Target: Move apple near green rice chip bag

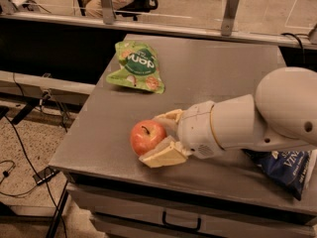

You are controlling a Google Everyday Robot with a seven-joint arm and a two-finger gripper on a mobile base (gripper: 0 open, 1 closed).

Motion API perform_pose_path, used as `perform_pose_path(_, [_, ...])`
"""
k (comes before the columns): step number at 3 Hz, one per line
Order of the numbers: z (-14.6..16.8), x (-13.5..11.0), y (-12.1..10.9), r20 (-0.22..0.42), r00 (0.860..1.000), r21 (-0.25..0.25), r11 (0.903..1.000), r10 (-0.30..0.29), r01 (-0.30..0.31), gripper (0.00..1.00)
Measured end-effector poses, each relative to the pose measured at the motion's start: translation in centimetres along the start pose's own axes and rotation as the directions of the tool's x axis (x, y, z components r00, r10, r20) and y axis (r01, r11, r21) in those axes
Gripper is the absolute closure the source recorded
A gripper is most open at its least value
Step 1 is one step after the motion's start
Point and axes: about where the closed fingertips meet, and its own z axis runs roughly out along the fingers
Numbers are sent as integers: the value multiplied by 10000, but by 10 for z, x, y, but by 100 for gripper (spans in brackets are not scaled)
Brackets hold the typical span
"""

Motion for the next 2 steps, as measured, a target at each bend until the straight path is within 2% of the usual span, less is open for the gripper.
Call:
perform_pose_path(1, [-15,-11,-34,146,9993,527,9981,-333,325,100])
perform_pose_path(2, [-26,-19,-79,372,9978,1051,9931,-552,511,100])
